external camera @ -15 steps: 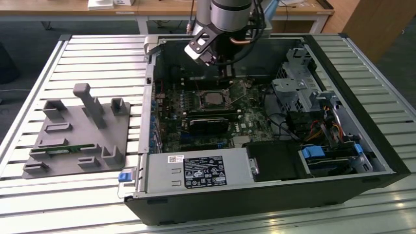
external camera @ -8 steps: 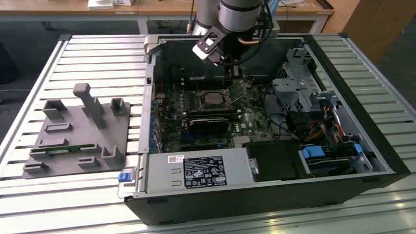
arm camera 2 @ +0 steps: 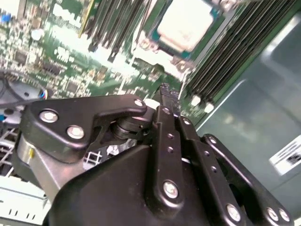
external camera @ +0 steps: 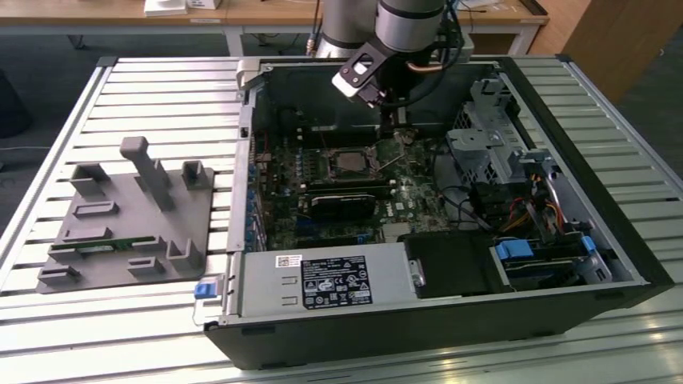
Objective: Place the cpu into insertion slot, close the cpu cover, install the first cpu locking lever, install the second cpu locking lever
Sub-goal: 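Close the cpu cover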
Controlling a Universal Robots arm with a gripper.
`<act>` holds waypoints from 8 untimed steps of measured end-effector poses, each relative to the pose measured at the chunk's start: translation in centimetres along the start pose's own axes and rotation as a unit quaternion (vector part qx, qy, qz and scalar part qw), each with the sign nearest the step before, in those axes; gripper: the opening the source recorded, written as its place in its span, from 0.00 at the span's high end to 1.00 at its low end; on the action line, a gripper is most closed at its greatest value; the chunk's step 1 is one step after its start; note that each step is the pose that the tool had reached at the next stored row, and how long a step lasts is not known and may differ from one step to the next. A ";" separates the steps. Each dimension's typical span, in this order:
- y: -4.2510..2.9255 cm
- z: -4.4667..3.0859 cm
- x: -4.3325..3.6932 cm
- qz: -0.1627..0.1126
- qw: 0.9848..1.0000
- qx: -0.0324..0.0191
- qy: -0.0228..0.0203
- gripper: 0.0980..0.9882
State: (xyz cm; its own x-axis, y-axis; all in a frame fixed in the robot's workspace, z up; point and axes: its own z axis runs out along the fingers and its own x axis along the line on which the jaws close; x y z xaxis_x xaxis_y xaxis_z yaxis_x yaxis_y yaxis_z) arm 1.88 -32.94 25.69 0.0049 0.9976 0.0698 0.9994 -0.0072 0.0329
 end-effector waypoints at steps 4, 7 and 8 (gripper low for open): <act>0.83 0.04 0.00 0.000 1.000 0.000 0.000 0.99; 1.36 0.06 0.01 0.000 1.000 0.000 0.000 0.99; 1.55 0.07 0.01 0.000 1.000 0.000 0.000 0.99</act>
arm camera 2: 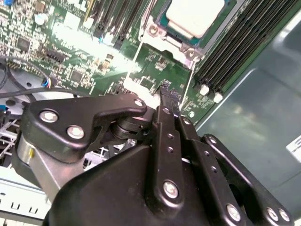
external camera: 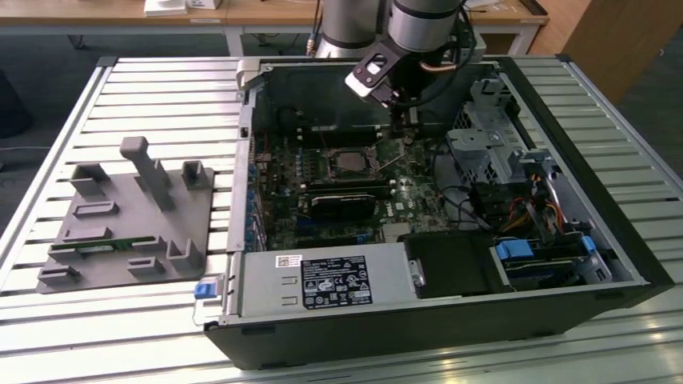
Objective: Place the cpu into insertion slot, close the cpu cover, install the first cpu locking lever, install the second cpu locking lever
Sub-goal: 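Close the cpu cover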
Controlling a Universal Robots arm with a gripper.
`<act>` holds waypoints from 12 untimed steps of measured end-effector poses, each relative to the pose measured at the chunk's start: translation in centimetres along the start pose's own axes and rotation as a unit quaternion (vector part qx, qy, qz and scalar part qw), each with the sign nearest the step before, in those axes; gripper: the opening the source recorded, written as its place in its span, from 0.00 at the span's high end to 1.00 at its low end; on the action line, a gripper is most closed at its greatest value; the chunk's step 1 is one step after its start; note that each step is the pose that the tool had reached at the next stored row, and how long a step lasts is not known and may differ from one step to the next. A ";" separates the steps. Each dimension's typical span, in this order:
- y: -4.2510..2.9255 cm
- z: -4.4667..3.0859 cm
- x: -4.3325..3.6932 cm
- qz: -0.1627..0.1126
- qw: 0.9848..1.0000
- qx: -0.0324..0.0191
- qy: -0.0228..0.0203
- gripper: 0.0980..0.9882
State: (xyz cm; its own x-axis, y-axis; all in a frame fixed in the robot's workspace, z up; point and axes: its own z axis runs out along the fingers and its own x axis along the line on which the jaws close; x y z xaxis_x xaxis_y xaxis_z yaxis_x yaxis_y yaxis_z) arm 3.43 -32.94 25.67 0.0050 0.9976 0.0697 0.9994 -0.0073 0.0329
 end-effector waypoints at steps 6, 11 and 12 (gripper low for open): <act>0.76 0.04 0.01 -0.001 1.000 0.000 0.000 0.99; 1.14 0.08 0.02 -0.002 1.000 0.000 0.000 0.99; 1.19 0.09 0.02 -0.002 1.000 0.000 0.000 0.99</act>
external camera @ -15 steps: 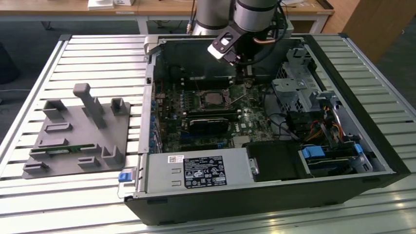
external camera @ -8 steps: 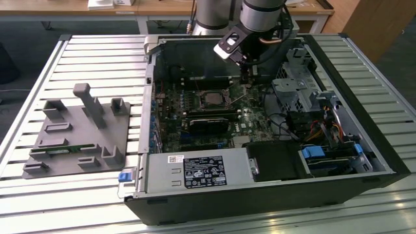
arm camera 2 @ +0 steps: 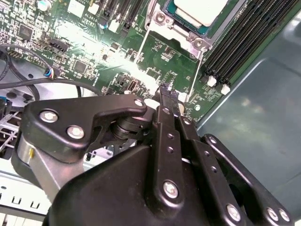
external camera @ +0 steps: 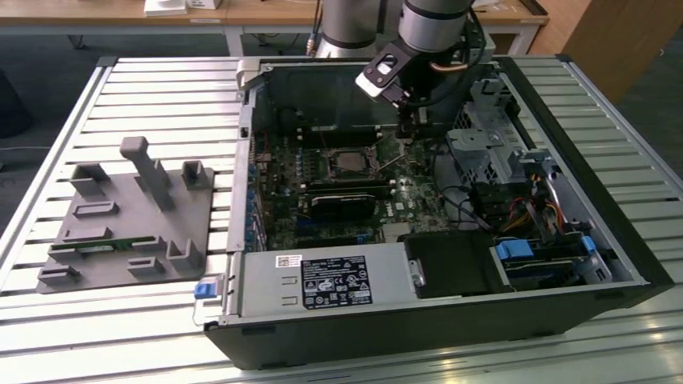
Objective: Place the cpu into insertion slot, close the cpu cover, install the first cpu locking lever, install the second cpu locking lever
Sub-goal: 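Close the cpu cover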
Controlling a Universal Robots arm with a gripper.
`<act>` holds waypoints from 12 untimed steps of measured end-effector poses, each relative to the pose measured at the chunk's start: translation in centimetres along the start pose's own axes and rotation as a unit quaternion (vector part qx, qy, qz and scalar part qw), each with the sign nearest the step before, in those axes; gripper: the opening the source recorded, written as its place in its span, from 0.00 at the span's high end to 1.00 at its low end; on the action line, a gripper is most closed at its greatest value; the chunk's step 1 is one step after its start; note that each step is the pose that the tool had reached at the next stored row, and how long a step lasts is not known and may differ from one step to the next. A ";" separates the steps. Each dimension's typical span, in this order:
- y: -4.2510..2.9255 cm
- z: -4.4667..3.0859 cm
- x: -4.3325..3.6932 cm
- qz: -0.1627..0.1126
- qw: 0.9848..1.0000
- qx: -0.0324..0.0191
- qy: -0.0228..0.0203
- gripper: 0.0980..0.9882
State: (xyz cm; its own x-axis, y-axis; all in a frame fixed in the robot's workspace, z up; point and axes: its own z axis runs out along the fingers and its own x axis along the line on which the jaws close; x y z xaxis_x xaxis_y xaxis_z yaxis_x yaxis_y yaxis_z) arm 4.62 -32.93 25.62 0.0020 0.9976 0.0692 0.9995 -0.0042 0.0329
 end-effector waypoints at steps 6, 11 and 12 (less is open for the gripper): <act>0.58 0.13 0.10 0.000 1.000 0.000 -0.003 0.99; 1.36 0.21 0.19 0.000 1.000 0.000 -0.005 0.99; 1.55 0.25 0.22 0.000 1.000 0.000 -0.005 0.99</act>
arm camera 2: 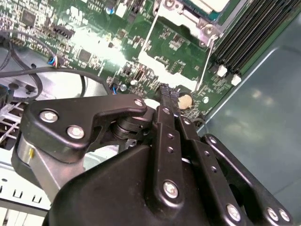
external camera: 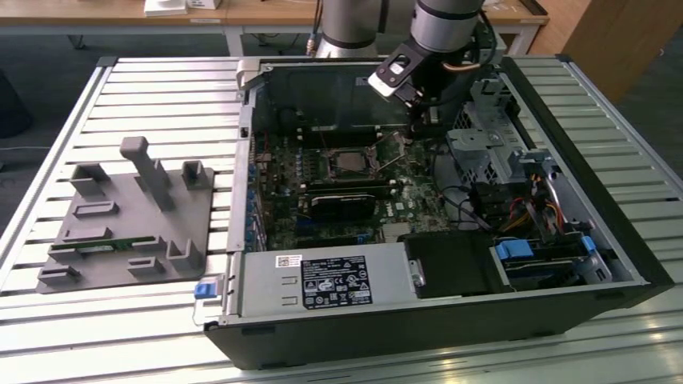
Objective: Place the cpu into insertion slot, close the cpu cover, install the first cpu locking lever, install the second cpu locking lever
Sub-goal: 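Close the cpu cover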
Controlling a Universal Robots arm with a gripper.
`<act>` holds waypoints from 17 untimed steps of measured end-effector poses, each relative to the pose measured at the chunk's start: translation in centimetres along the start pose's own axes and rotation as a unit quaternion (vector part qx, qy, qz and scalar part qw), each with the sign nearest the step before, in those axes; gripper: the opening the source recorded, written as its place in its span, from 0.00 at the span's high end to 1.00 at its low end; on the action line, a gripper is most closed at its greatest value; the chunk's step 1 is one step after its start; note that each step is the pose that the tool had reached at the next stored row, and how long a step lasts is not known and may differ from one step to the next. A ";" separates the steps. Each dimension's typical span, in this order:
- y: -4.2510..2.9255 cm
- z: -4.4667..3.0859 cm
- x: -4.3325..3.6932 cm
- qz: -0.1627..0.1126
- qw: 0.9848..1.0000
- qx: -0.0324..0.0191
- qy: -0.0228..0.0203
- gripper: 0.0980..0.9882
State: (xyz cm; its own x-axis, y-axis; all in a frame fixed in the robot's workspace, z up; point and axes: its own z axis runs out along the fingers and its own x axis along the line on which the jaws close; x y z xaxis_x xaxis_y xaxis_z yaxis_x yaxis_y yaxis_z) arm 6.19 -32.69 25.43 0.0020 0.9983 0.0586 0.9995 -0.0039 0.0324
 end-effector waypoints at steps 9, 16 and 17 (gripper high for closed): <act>0.60 0.99 0.43 0.000 1.000 0.004 -0.003 0.99; 0.20 1.46 0.43 0.000 1.000 0.005 -0.003 0.99; 0.05 1.46 0.43 0.000 1.000 0.005 -0.003 0.99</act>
State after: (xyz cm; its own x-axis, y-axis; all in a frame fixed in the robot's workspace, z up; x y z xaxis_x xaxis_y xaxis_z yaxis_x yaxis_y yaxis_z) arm 6.28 -32.18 24.00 0.0025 0.9986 0.0520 0.9997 -0.0037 0.0230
